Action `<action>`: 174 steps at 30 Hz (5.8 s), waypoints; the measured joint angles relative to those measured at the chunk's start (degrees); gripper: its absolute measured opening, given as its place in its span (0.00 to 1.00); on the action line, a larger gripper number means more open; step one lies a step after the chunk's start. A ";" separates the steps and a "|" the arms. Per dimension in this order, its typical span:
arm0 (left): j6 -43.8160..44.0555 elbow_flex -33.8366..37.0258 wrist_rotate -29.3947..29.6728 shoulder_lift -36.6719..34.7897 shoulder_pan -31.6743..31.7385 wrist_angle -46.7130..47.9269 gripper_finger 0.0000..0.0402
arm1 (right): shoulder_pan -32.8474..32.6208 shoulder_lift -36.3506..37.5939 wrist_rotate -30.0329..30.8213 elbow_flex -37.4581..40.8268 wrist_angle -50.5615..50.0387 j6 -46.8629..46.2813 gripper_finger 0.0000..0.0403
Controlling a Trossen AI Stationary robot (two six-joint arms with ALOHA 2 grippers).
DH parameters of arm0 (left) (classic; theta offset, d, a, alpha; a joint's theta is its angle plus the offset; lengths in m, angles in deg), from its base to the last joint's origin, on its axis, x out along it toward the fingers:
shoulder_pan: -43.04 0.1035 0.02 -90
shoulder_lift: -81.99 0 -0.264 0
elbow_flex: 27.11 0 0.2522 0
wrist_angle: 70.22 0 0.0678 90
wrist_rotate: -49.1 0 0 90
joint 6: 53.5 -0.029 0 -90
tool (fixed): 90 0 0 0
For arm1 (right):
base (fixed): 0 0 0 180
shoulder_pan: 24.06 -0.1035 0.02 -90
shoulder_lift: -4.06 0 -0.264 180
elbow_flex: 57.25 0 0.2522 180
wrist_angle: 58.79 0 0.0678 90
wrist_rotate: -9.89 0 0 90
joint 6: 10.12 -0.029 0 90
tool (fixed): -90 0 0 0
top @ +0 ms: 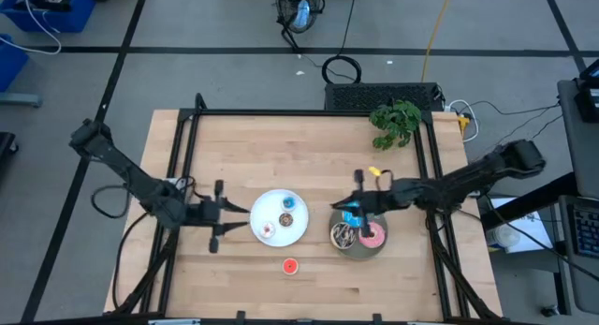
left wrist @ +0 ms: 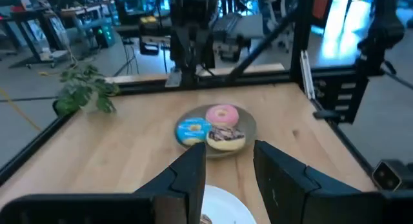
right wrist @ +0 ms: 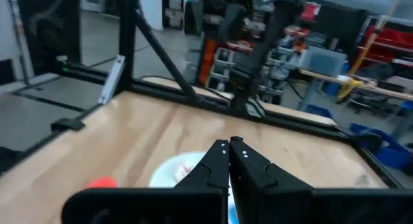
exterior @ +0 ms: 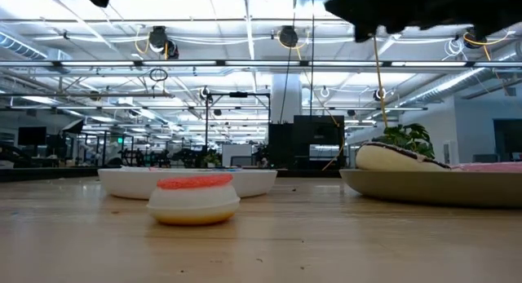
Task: Pick & Place donuts
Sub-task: Put the small orange donut on the white plate
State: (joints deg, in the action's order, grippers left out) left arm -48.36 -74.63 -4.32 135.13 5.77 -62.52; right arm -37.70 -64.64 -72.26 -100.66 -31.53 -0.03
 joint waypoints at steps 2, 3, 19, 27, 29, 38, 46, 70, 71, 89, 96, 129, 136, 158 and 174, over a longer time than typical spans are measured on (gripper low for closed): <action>0.08 0.00 0.33 -2.64 -0.46 1.49 0.33 | -0.53 3.66 2.85 2.98 -0.30 0.58 0.00; 0.01 0.00 0.95 -3.71 -0.71 1.91 0.33 | -0.91 5.28 4.09 4.31 0.11 0.80 0.00; -2.59 5.24 11.12 -19.30 -5.99 15.35 0.33 | -4.28 25.96 8.58 18.42 2.92 2.01 0.00; -3.18 12.15 8.91 -18.98 -3.26 8.47 0.33 | -4.61 25.74 8.56 22.57 8.55 0.63 0.00; -1.40 12.99 8.89 -18.52 -2.38 7.77 0.33 | -4.61 25.80 8.56 22.57 8.06 1.04 0.00; 1.29 9.37 7.90 -4.02 -0.10 -4.34 0.33 | -4.61 25.74 8.43 22.62 6.78 4.15 0.00; 3.45 -12.47 1.02 22.83 0.03 5.02 0.33 | -4.65 25.74 4.52 22.59 7.89 4.15 0.00; 14.10 -49.28 -19.07 62.39 -0.74 35.82 0.66 | -4.65 25.72 4.00 22.55 10.15 4.02 0.00; 15.33 -49.31 -19.07 62.50 -0.35 36.08 0.67 | -4.65 25.72 4.01 22.55 10.16 4.09 0.00; 15.86 -49.35 -22.63 67.05 2.84 35.93 0.54 | -4.63 25.72 4.03 22.53 10.58 4.11 0.00; 15.58 -49.37 -23.03 67.71 4.21 36.38 0.56 | -4.63 25.72 4.03 22.53 10.58 4.10 0.00; 13.20 -54.49 -24.35 67.32 5.91 39.91 0.48 | -4.62 25.74 4.03 22.53 10.61 4.11 0.00; 12.97 -54.33 -25.88 69.55 6.28 39.96 0.48 | -4.60 25.65 4.06 22.53 10.34 4.11 0.00; 8.36 -54.31 -23.74 70.41 6.08 41.12 0.04 | -4.56 25.65 4.08 22.53 9.60 3.04 0.00; 9.52 -53.55 -7.33 50.82 6.77 62.52 0.04 | -4.56 25.65 4.08 22.53 9.26 2.58 0.00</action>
State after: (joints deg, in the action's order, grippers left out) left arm -38.83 -128.18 -11.66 185.95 12.55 0.00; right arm -42.26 -38.99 -68.19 -78.13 -22.27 2.55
